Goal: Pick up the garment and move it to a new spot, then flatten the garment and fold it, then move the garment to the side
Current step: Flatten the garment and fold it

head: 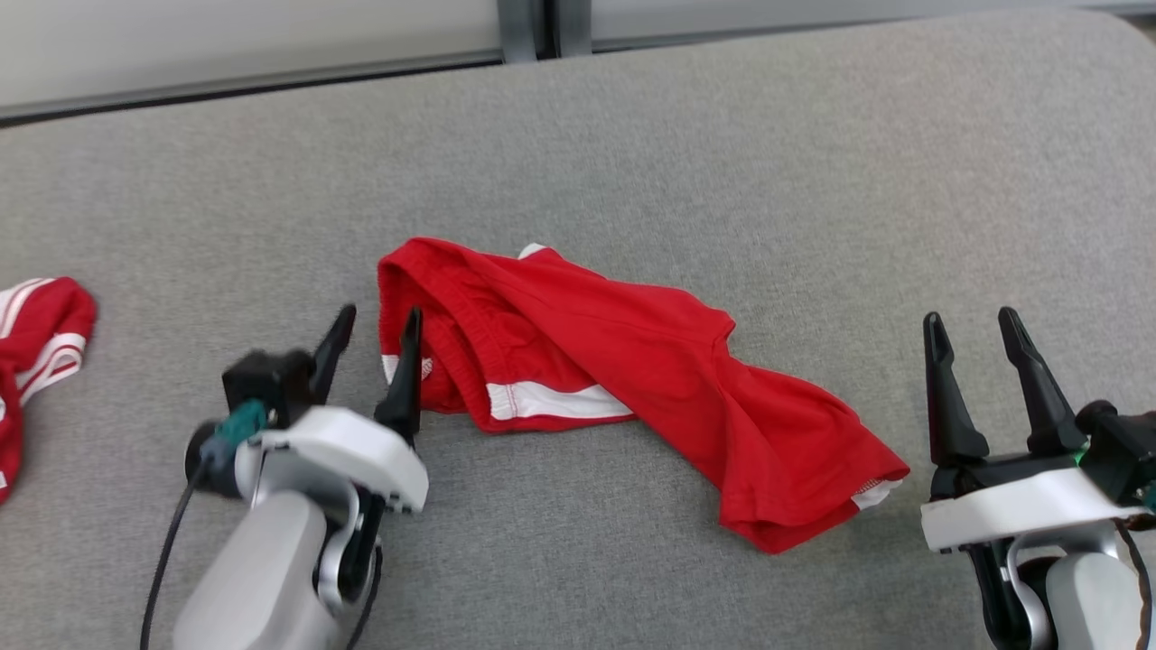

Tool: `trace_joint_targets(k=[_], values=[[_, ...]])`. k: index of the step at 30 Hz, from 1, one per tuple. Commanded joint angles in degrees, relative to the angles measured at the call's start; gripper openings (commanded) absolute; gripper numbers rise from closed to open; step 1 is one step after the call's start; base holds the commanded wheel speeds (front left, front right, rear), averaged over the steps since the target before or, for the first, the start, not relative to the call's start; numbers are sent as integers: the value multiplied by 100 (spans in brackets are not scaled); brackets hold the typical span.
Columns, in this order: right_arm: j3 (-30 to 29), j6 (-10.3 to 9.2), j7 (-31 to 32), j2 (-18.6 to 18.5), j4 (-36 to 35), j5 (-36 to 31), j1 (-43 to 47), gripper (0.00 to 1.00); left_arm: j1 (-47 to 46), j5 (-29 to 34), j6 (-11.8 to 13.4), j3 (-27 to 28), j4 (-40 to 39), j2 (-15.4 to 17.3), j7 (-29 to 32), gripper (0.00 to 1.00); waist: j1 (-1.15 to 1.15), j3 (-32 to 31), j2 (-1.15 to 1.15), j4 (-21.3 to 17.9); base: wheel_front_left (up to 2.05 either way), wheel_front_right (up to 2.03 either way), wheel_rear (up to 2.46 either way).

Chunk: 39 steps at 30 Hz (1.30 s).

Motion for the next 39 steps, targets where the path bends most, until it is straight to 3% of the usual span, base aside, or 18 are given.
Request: trace_joint_targets(k=[1, 7, 8, 15, 19, 39], values=[[-2, 0, 36, -56, -11, -9, 92, 100, 199, -43, 58, 19, -128, 52, 19, 100, 0, -194, 0, 117, 0, 0, 0], [-36, 0, 121, -121, -92, -59, 292, 100, 806, 171, 454, 108, -813, 317, -87, 100, 0, -481, 0, 294, 0, 0, 0], [-49, 0, 169, -138, -147, -71, 377, 100, 986, 280, 638, 193, -1155, 391, -151, 100, 0, -589, 0, 361, 0, 0, 0], [-28, 0, 347, -133, -353, -158, 631, 100, 1391, 729, 923, 434, -2122, 536, -228, 100, 0, -896, 0, 495, 0, 0, 0], [77, 0, 475, -119, -519, -210, 838, 100, 1775, 955, 888, 620, -2517, 625, -228, 100, 0, -1100, 0, 505, 0, 0, 0], [329, 0, 766, -111, -727, -207, 1105, 100, 1937, 831, 704, 583, -2078, 600, -231, 100, 0, -1180, 0, 553, 0, 0, 0]])
